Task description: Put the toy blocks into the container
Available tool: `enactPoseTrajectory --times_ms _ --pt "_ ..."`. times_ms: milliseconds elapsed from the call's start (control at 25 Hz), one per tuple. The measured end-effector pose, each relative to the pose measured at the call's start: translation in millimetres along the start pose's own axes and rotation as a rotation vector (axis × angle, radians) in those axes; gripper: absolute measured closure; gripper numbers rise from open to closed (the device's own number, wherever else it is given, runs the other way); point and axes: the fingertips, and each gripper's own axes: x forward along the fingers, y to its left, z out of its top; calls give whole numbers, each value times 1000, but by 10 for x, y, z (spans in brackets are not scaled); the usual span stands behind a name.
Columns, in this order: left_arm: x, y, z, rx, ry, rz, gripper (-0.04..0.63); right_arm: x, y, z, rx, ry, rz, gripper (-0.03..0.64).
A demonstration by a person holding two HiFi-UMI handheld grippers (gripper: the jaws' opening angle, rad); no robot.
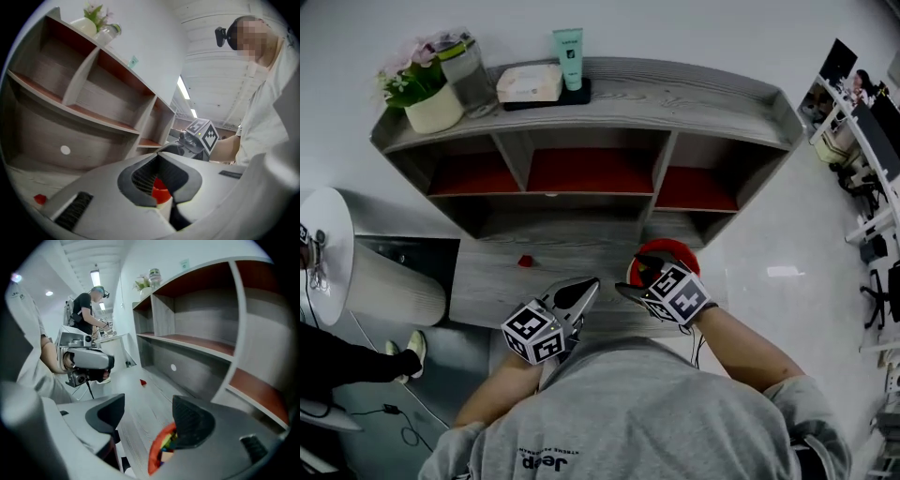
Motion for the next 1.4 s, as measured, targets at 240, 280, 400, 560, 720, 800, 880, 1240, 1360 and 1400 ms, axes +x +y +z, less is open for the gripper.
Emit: enactPoseTrajectory --times_ms 240,280,400,560,720,800,880,1240,1360,1400 --pt "-1082 925 -21 -45 6 129 581 1243 616 586 -111 2 89 302" --pt "-1276 1092 -34 -52 11 149 581 1494 697 656 -126 9 96 311" --pt "-1828 1575 -84 -76 27 205 581 2286 898 795 -200 41 108 325" --pt "-2405 2123 -198 -117 48 265 581 3251 940 761 -320 136 71 331" --pt "-2723 2385 -337 -171 45 305 581 3883 871 522 -391 244 43 355" --pt "-2797 2421 -418 -198 46 320 581 4080 814 401 -441 278 27 375" --pt "-2834 2433 -492 -218 50 327 581 4202 748 320 -487 306 9 392" --pt "-2826 2401 -645 -238 70 300 581 4156 730 317 -496 263 19 467" --pt "-2650 2317 -524 -208 72 257 581 3807 739 593 -421 179 8 468" --pt "-2561 2284 -470 -192 73 238 581 3634 733 728 -398 144 0 468"
